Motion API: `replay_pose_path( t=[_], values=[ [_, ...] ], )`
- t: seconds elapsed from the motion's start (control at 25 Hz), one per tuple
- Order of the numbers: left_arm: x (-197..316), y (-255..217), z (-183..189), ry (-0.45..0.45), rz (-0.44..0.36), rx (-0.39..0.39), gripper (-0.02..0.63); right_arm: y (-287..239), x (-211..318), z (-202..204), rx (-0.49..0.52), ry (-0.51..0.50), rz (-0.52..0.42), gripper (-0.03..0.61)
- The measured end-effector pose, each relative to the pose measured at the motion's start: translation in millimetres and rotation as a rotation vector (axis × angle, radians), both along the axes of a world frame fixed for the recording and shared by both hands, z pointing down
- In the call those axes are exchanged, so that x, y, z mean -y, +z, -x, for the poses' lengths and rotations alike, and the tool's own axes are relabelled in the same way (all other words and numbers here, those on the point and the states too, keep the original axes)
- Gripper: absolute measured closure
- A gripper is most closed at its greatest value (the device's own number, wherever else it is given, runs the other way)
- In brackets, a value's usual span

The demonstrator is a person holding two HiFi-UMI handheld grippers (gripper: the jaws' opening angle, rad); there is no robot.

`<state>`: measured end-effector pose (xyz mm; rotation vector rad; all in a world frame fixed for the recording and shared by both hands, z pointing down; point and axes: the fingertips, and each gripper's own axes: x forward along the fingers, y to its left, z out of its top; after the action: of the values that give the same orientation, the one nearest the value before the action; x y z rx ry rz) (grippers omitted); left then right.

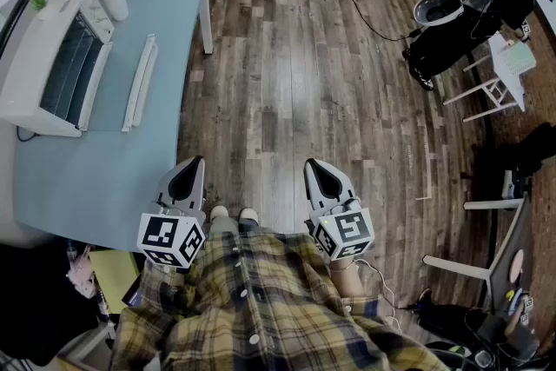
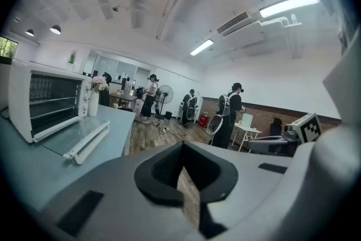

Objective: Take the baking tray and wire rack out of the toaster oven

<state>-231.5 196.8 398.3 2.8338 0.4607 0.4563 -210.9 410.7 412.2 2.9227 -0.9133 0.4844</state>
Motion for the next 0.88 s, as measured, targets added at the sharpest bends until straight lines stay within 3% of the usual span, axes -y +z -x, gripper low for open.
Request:
replay_pose_path(
  t=[0.12, 0.24, 0.4, 0.52, 0.68, 0.88],
  values=[
    [-9.2, 2.0, 6.0, -0.017, 0.012, -0.001, 0.624, -3.3, -8.0, 4.6, -0.019, -0.016, -0.026, 0.574],
    [-13.4, 3.4, 9.2, -0.031, 0.059, 0.003, 0.589, -8.0, -15.5, 6.1, 0.006, -0.011, -0.142, 0.569],
    [-8.9, 3.3, 4.9, -0.06, 0.191, 0.008, 0.548, -8.5, -19.8, -0.9, 0.066, 0.009, -0.304, 0.487],
    [-1.8, 8.7, -5.4, -0.078, 0.198, 0.015, 0.519, -4.1, -15.7, -14.3, 0.098, 0.006, -0.358, 0.479],
    [11.6, 16.8, -31.3, -0.113, 0.203, 0.021, 0.494, 2.9, -4.9, -44.9, 0.132, -0.013, -0.408, 0.459],
    [44.0, 13.0, -93.3, -0.174, 0.226, -0.01, 0.46, -0.4, 22.9, -108.6, 0.136, -0.048, -0.418, 0.414]
  ],
)
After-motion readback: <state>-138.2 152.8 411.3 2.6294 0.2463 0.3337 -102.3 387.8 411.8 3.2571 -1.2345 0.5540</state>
